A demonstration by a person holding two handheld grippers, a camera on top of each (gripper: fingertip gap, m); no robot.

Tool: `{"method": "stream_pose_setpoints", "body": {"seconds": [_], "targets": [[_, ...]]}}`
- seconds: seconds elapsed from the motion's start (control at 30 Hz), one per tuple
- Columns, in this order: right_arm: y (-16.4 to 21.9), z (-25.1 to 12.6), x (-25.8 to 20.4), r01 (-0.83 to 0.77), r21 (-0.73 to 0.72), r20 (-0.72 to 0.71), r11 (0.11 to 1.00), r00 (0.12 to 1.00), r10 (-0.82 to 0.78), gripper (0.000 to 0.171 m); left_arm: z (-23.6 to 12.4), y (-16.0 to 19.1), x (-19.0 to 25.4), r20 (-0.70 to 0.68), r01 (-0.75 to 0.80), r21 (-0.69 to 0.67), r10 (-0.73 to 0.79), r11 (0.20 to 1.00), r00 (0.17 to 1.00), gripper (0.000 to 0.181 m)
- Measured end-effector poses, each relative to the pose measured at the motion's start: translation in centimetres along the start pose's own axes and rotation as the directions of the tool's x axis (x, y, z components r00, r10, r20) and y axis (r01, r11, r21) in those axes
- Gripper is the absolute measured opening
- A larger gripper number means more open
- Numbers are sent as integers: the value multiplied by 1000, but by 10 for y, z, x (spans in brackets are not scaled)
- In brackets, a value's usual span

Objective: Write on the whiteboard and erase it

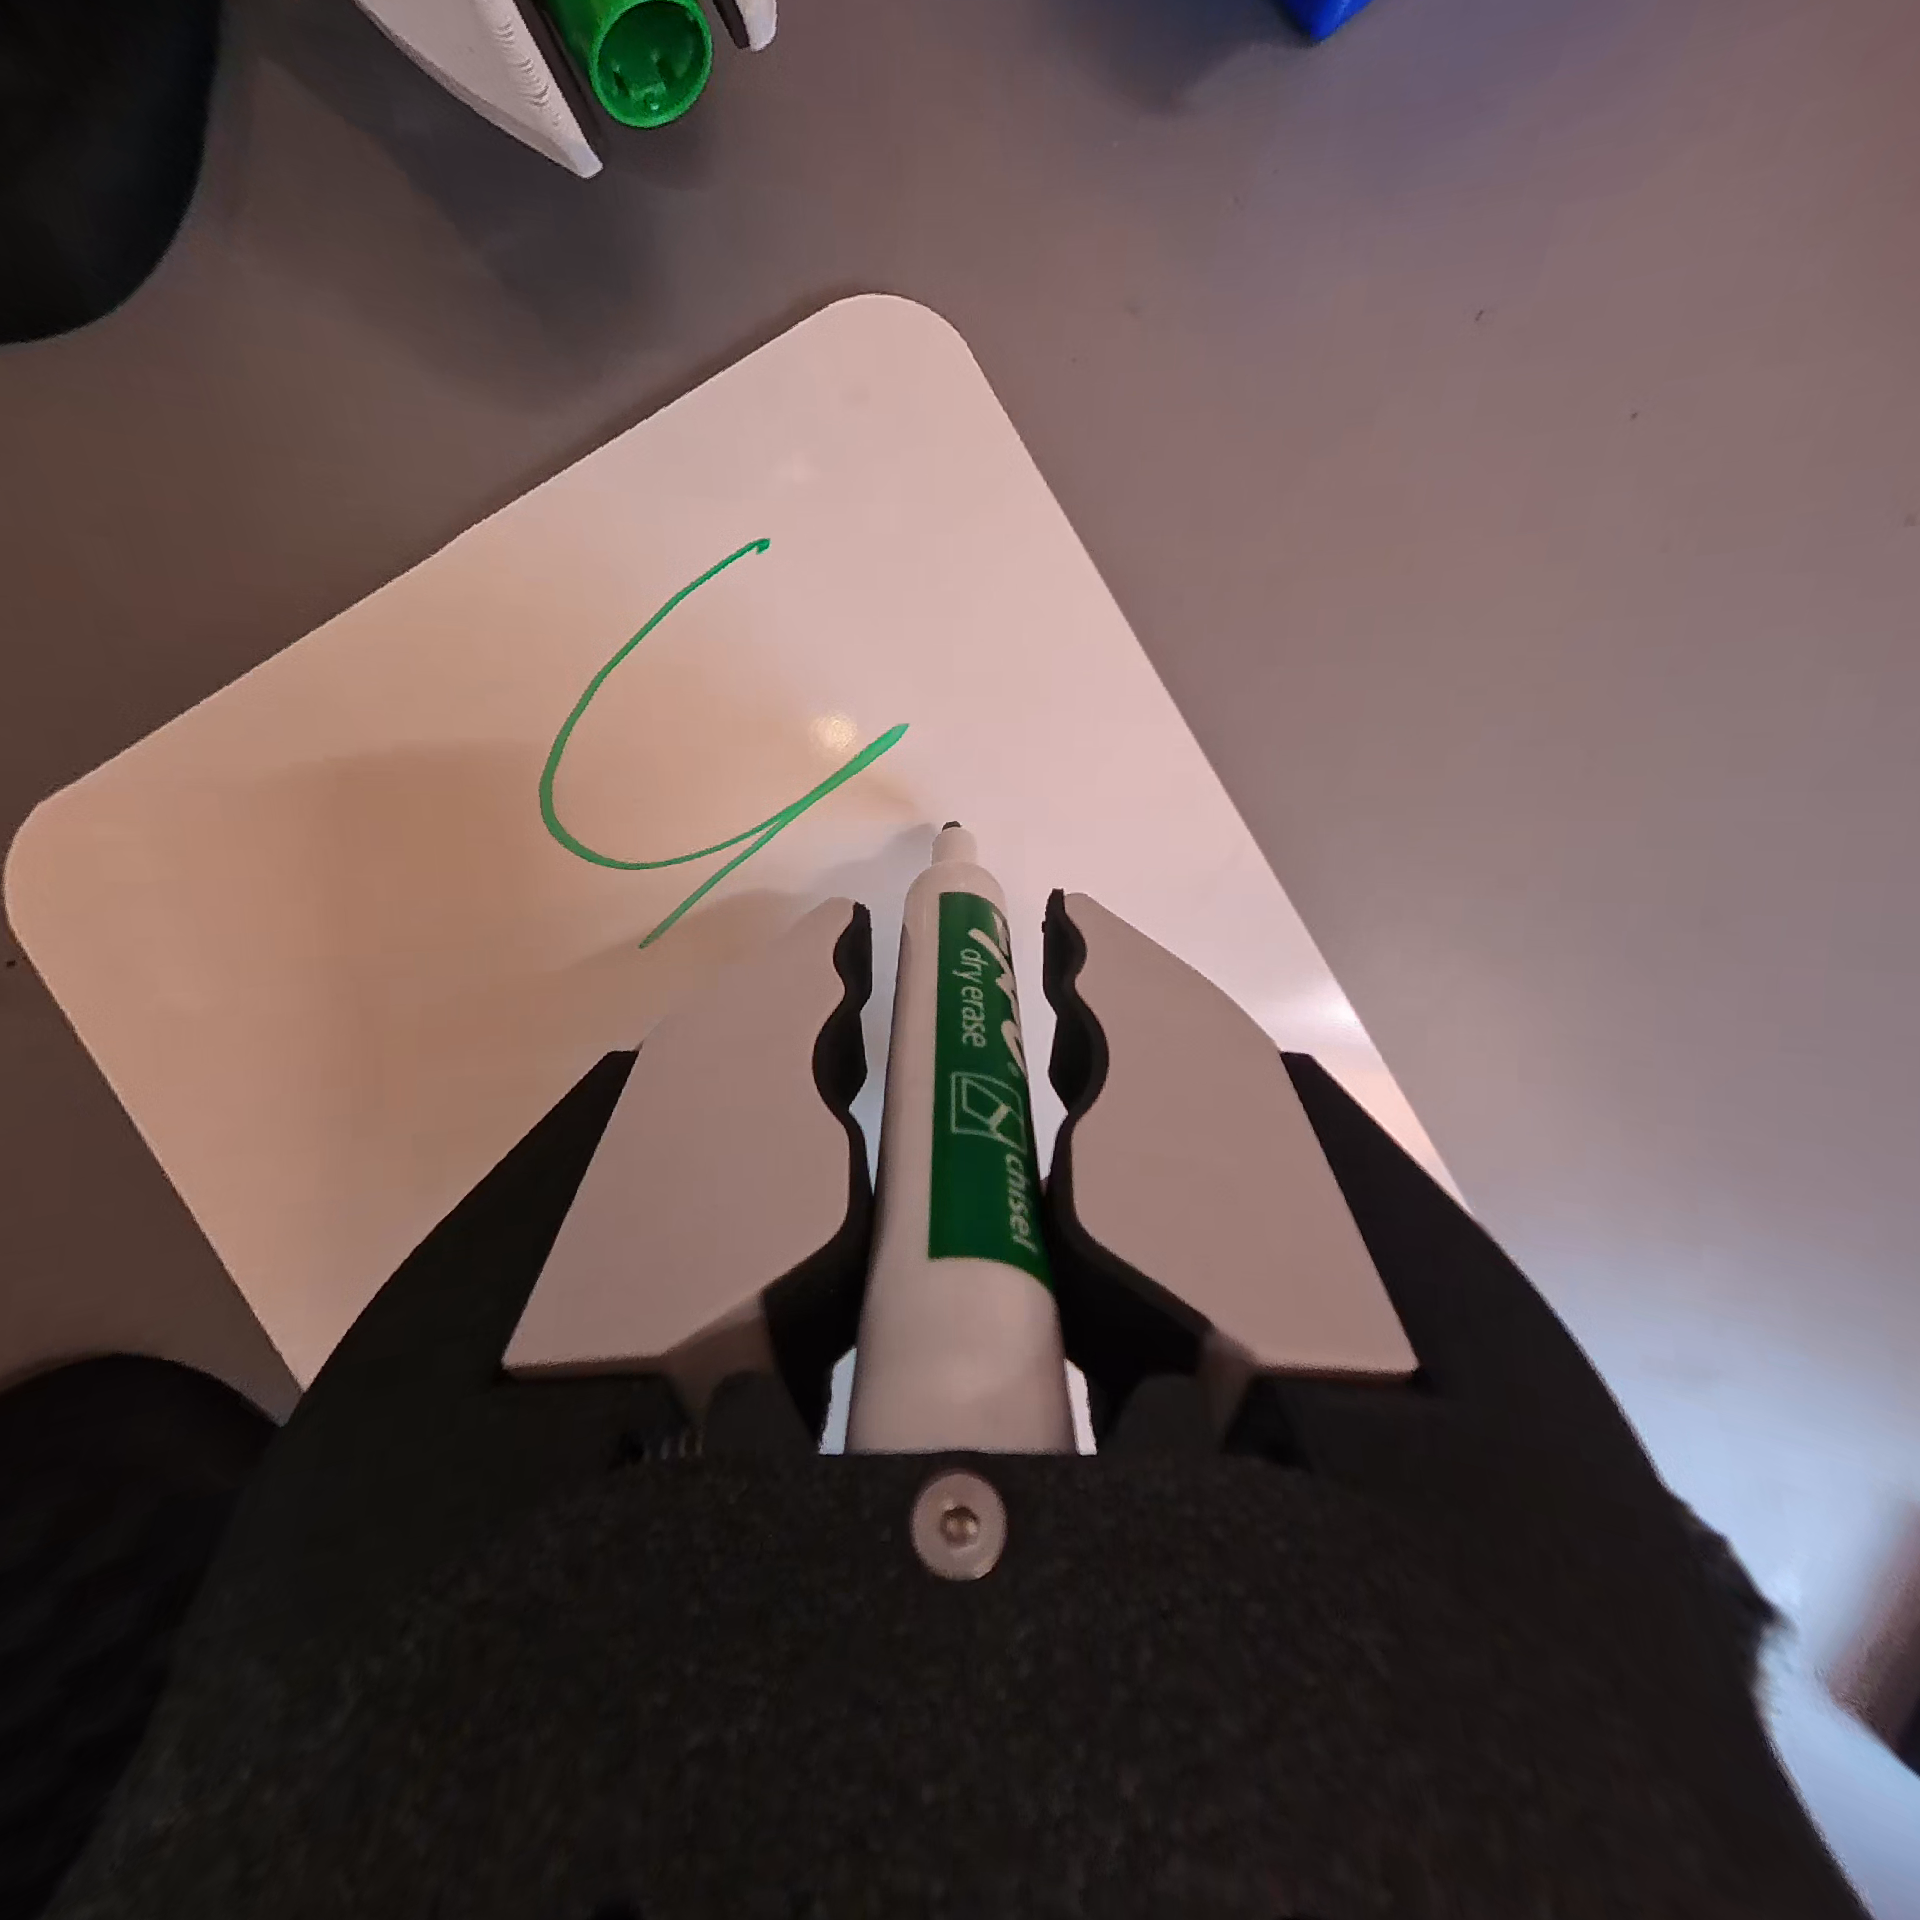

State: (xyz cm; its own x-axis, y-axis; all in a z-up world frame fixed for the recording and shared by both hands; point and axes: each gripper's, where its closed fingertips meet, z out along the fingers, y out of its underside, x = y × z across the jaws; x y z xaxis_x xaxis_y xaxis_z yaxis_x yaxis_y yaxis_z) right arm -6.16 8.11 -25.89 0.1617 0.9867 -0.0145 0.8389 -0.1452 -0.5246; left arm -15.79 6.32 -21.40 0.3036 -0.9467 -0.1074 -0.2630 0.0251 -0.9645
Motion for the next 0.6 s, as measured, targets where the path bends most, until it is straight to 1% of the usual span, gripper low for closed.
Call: {"method": "stream_pose_setpoints", "body": {"seconds": [0.6], "targets": [[-5, 1, 1, 7, -3, 5, 1000, 1000, -7, 33, 0, 1, 0, 1, 0, -4, 0, 1000, 1000, 20]]}}
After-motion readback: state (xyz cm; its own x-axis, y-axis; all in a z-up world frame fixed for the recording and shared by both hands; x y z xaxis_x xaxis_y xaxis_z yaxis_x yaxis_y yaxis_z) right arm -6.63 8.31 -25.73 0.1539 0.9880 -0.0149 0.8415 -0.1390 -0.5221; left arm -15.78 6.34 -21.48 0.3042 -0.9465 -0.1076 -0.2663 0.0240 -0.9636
